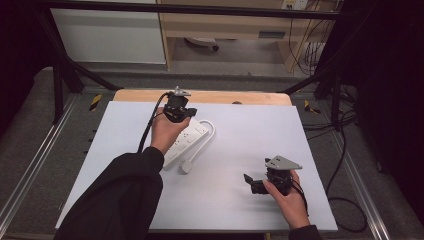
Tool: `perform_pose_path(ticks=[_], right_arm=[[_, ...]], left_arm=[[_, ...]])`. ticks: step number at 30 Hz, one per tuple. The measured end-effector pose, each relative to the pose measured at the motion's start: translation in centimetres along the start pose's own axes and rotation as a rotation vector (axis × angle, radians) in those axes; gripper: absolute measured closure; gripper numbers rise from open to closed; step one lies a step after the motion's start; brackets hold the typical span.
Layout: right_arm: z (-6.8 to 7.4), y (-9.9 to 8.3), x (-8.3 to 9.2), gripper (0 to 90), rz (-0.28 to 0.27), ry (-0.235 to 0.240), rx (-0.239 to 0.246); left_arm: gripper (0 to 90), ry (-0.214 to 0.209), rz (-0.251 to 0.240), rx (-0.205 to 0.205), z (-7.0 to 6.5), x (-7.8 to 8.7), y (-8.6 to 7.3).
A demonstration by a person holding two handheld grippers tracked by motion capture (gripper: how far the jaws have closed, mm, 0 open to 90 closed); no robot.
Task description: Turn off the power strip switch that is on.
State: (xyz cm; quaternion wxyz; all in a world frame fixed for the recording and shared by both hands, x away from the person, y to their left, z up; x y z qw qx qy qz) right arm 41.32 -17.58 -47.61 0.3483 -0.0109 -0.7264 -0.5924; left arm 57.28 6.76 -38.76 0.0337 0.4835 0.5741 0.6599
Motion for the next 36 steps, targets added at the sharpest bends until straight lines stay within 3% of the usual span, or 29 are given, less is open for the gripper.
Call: perform_pose_path(ticks=[17,36], right_arm=[[-0.1,-0.2,-0.4,3.0,0.018,0.005,0.011],[-0.2,-0.6,-0.5,2.9,0.042,0.003,0.019]], left_arm=[[90.0,-0.002,0.1,0.013,0.1,-2.6,-2.4],[90.0,0.003,0.14,0.027,0.6,-3.2,-4.8]])
Point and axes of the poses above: each handheld gripper's, and its own axes: x roughly backward along the jaws, y roughly out of its top, z roughly to its left, the point moved 8 cm from there along -x, roughly forward along the jaws, and after that the axes turned 7 degrees about -y, right-handed, at the moved point
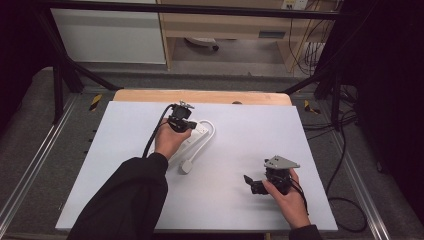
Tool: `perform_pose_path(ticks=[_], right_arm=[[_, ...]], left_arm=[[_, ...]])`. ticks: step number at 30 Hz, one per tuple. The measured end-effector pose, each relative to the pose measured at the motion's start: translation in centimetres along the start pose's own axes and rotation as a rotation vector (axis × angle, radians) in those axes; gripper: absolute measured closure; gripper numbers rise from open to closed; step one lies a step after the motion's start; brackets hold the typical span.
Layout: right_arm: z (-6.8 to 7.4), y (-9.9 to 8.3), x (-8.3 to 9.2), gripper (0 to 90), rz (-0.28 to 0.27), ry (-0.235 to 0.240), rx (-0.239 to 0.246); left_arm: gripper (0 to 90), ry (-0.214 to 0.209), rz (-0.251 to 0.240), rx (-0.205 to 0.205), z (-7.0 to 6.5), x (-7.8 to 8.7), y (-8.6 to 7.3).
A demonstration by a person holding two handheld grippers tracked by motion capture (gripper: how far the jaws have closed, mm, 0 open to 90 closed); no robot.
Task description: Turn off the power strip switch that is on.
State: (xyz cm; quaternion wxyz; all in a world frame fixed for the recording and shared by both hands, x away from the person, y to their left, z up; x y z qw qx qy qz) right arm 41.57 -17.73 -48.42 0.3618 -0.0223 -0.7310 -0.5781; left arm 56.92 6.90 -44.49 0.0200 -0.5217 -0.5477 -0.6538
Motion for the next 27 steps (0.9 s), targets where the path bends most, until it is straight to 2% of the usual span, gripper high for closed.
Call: perform_pose_path(ticks=[3,5,12,13,16,23,27], right_arm=[[0.1,0.0,-0.1,2.9,0.006,0.003,0.002],[0.2,0.0,-0.2,3.0,0.005,0.008,0.008],[0.3,0.0,-0.4,3.0,0.008,0.012,0.006],[0.3,0.0,-0.4,3.0,0.009,0.012,0.003],[0.2,0.0,-0.6,3.0,0.01,0.011,0.0],[0.2,-0.1,-0.8,3.1,0.017,0.009,0.004],[0.1,-0.2,-0.8,3.1,0.024,0.008,0.002]], left_arm=[[90.0,-0.001,0.0,-0.012,-0.3,0.4,-0.4],[90.0,0.008,0.018,-0.024,-0.4,0.6,-1.0],[90.0,0.002,0.034,-0.008,-0.3,0.4,-2.1],[90.0,0.002,0.044,-0.015,-0.2,0.5,-2.4],[90.0,0.002,0.033,-0.014,-0.2,0.6,-2.5],[90.0,0.003,0.052,-0.044,-0.4,0.7,-3.1],[90.0,0.002,0.053,-0.043,-0.6,0.5,-3.4]])
Point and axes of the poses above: each handheld gripper's, and its own axes: x roughly backward along the jaws, y roughly out of its top, z roughly to its left, the point moved 8 cm from there along -x, roughly forward along the jaws, and after that the axes turned 7 degrees about -y, right-handed, at the moved point
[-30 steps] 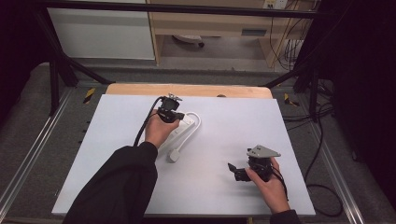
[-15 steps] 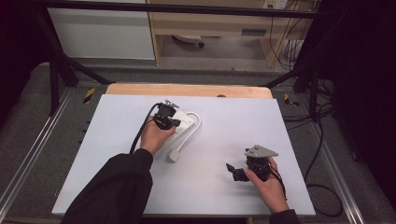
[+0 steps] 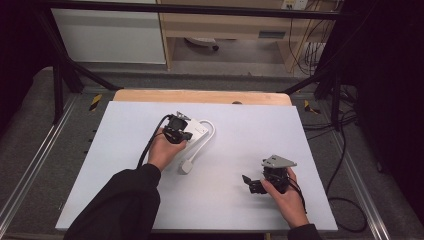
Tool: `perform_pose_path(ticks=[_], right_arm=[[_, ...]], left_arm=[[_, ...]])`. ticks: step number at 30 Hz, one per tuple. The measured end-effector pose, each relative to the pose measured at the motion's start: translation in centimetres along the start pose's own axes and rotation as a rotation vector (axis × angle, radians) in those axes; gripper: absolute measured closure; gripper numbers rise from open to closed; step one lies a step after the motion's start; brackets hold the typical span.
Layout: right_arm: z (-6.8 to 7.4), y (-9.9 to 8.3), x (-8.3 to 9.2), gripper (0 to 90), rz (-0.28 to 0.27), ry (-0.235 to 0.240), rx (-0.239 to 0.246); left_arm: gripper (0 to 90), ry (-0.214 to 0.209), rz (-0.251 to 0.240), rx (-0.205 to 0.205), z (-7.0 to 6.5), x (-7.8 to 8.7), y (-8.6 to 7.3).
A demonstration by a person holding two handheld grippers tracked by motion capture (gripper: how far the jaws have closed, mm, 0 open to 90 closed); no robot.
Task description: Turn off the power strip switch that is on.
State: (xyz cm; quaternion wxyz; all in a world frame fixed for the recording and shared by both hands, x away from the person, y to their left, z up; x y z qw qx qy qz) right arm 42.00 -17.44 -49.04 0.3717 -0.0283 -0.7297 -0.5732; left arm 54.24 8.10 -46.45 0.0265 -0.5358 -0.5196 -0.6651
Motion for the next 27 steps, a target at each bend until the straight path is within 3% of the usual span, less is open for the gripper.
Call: perform_pose_path(ticks=[5,27], right_arm=[[-0.01,-0.03,-0.05,3.1,0.002,0.001,0.006],[0.06,-0.14,-0.12,3.1,0.013,0.004,0.01]], left_arm=[[90.0,-0.005,0.023,-0.005,-0.25,-0.3,-0.48],[90.0,0.002,0.004,0.009,-0.12,-0.49,-0.98]])
Point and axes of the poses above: each handheld gripper's, and its own axes: x roughly backward along the jaws, y roughly out of its top, z roughly to its left, the point moved 8 cm from there along -x, roughly forward along the jaws, and after that the axes turned 7 degrees about -y, right-handed, at the moved point
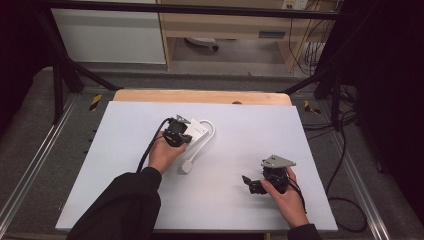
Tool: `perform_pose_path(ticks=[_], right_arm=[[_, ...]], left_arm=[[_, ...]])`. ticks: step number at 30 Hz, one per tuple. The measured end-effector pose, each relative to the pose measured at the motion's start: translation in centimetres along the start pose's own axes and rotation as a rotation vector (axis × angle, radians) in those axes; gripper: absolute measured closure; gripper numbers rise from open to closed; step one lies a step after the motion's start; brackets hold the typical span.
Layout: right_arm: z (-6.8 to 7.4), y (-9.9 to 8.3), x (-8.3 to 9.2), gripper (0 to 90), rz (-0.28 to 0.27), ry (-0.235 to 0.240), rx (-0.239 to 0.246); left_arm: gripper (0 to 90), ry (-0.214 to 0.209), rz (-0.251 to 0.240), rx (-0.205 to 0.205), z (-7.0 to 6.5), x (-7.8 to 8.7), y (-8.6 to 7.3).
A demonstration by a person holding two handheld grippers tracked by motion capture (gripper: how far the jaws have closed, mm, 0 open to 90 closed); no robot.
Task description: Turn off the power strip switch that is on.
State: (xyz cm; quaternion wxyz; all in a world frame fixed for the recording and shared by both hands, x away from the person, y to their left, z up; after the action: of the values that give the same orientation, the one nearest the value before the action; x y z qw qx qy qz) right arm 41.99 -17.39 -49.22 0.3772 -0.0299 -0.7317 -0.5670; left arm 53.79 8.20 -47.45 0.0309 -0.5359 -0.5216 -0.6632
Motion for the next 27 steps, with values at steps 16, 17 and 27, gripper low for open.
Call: perform_pose_path(ticks=[16,17,27], right_arm=[[-0.03,-0.07,0.02,3.1,0.003,-0.002,0.001],[-0.04,-0.07,-0.01,3.1,0.002,-0.002,0.005],[-0.02,-0.08,-0.03,3.1,0.005,-0.001,0.006]], left_arm=[[90.0,-0.007,-0.016,0.011,-0.03,-0.18,0.03],[90.0,-0.008,-0.016,0.01,-0.06,-0.18,0.03],[90.0,-0.01,-0.018,0.01,-0.02,-0.16,-0.02]])
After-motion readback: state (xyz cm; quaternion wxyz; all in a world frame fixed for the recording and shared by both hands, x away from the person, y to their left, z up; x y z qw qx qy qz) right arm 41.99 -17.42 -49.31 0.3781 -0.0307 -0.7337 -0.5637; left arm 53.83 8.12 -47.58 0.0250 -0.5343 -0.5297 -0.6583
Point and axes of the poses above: each handheld gripper's, and its own axes: x roughly backward along the jaws, y roughly out of its top, z roughly to its left, the point moved 8 cm from there along -x, roughly forward along the jaws, and after that the axes turned 7 degrees about -y, right-handed, at the moved point
